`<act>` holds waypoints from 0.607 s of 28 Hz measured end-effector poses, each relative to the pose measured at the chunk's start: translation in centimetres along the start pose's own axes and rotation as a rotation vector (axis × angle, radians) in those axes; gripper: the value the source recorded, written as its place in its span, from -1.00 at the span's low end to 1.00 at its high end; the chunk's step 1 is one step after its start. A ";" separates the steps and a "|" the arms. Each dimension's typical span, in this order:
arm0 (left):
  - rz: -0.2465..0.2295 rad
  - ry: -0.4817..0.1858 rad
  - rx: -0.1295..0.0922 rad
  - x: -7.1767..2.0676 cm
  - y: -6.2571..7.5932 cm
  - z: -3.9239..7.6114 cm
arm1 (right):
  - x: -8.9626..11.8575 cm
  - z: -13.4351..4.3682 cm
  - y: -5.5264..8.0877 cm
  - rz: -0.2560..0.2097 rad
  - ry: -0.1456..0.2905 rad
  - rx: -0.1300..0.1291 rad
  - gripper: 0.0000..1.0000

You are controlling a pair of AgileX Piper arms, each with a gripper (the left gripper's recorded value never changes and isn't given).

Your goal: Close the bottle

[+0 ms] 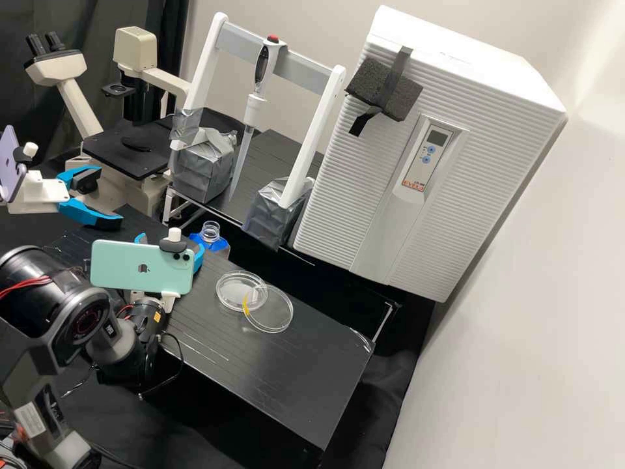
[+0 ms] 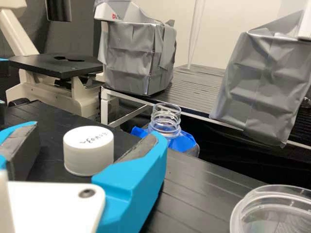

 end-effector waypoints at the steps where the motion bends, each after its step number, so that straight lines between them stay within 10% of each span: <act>1: 0.000 0.000 0.000 0.00 0.0 0.0 | 0.1 0.1 0.1 0.006 -0.004 0.003 -1.00; 17: -0.002 0.002 -0.001 0.00 0.0 0.0 | 0.3 0.2 0.2 0.021 -0.019 0.010 -1.00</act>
